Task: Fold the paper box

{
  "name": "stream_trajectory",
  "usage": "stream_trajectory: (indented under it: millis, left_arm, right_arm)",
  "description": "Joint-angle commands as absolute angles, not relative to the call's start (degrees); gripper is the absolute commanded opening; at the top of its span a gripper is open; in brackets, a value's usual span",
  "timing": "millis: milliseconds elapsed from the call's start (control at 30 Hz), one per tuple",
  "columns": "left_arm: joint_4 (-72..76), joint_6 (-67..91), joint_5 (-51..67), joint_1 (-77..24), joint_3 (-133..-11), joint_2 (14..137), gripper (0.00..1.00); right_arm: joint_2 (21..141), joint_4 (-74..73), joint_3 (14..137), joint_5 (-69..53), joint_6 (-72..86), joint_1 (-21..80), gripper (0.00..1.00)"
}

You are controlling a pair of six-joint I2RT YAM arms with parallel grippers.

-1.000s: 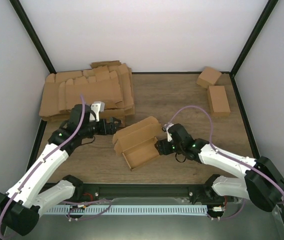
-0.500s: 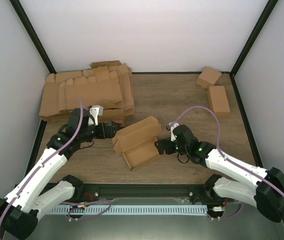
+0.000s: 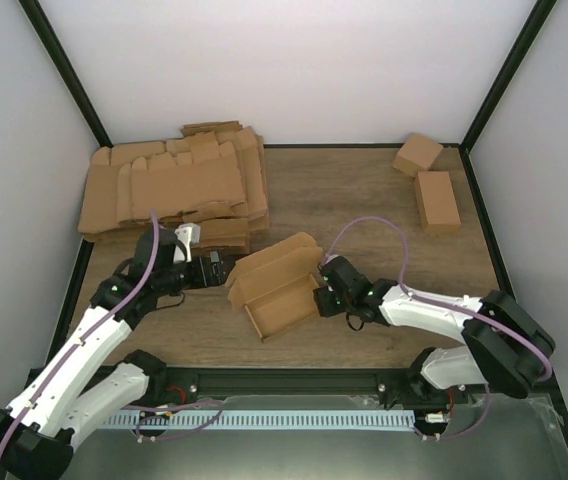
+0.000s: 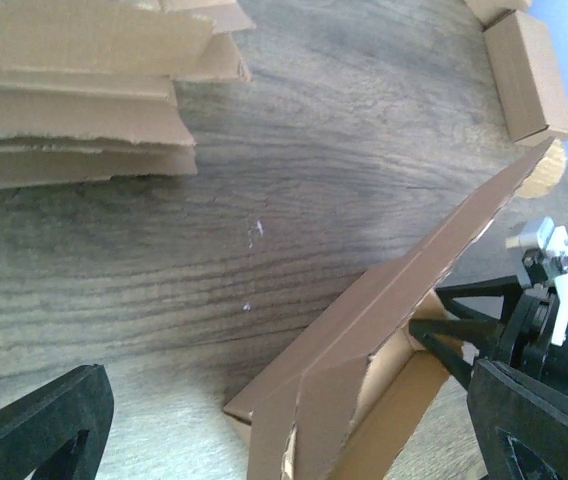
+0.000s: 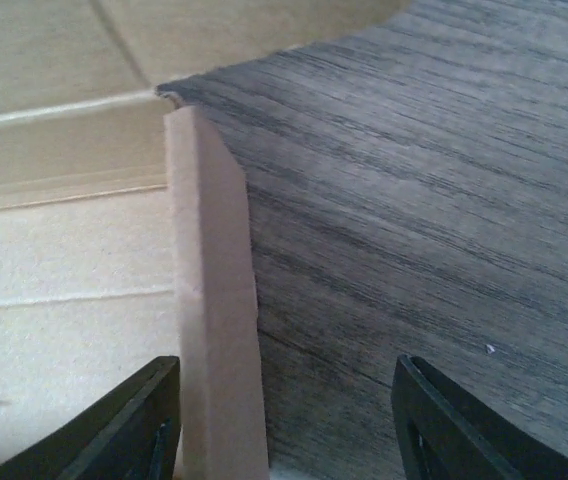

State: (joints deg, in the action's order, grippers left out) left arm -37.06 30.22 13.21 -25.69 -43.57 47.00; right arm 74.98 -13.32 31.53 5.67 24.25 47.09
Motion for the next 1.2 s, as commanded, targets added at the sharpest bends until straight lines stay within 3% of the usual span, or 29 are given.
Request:
stream_trajectory:
  millis: [0, 367, 567, 967, 1167]
  left_arm:
    - [-37.49, 31.68, 13.35, -25.58, -41.79, 46.2, 1.0]
    - [-37.03, 31.68, 13.16, -25.57, -41.1, 46.25, 1.0]
    - [-36.88, 31.75, 13.18, -25.57, -41.23, 46.24, 1.0]
    - [-35.42, 31.9, 13.66, -25.55, -40.59, 46.71, 1.0]
    - [-32.85, 32.08, 14.72, -25.57, -38.96, 47.65, 1.0]
  right_arm:
    - [77.92, -10.7, 35.09, 10.96, 25.19, 48.11, 0.56]
    - [78.91, -11.5, 35.7, 11.25, 25.77, 48.46, 0.22]
    - [77.11, -12.16, 35.18, 11.77, 26.95, 49.19, 0.09]
    - [74.33, -16.32, 34.64, 13.93, 34.26, 49.75, 0.06]
    - [75.08, -16.64, 34.73, 13.82, 35.98, 49.74, 0.23]
